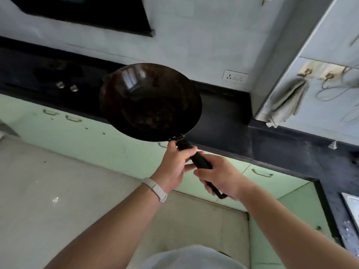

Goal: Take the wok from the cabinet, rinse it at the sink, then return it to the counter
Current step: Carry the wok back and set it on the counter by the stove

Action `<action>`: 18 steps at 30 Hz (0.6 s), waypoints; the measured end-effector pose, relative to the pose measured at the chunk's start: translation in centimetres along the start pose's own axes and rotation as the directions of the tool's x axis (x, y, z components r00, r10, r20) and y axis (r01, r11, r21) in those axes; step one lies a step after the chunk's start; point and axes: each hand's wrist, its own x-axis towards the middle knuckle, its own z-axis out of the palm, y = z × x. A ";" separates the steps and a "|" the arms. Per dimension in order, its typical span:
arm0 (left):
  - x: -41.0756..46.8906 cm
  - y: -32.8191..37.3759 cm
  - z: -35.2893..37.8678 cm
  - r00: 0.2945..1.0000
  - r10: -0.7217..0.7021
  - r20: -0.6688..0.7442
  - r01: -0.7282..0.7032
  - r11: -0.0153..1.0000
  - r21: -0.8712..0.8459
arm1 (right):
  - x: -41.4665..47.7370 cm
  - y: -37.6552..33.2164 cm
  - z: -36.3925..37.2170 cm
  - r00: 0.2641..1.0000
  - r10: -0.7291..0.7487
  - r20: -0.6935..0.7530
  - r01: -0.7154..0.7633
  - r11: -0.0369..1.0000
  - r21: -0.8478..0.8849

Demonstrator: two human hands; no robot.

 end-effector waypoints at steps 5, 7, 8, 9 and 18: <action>-0.3 2.7 -5.3 0.987 0.080 -0.136 -0.086 0.996 -0.037 | 3.9 -3.1 3.8 0.983 -0.070 0.173 0.076 0.997 -0.029; -0.2 3.6 -7.2 0.974 0.103 -0.202 -0.112 0.993 -0.035 | 5.8 -3.9 5.3 0.968 -0.086 0.235 0.092 0.996 -0.015; -0.1 4.1 -8.2 0.966 0.109 -0.235 -0.121 0.992 -0.038 | 6.9 -4.3 6.1 0.960 -0.092 0.266 0.099 0.995 -0.013; 0.1 4.6 -9.2 0.958 0.113 -0.264 -0.130 0.991 -0.045 | 7.9 -4.7 6.9 0.951 -0.095 0.294 0.104 0.995 -0.015; 5.4 9.4 -17.0 0.862 0.148 -0.485 -0.203 0.977 -0.063 | 20.2 -8.4 11.3 0.853 -0.118 0.508 0.157 0.987 -0.034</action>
